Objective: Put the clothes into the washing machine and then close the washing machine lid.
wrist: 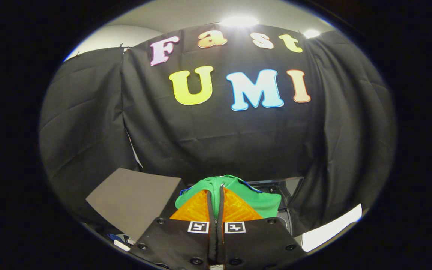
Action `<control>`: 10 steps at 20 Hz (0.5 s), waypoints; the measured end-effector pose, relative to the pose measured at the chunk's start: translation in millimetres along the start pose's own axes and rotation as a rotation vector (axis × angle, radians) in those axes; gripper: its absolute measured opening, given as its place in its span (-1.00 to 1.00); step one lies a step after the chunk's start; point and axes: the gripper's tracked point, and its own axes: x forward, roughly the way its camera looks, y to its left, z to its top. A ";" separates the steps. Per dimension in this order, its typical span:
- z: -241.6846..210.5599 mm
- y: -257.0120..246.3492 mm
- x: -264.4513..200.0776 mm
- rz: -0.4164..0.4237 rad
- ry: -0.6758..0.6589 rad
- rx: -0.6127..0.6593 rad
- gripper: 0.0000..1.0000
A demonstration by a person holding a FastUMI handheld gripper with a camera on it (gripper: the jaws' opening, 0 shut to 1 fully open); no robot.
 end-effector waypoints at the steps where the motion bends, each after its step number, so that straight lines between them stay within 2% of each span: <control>1: -8.4 -5.3 6.3 -0.011 0.012 -0.006 -0.98; 10: -105.4 -39.4 62.3 -0.078 0.147 0.018 -0.98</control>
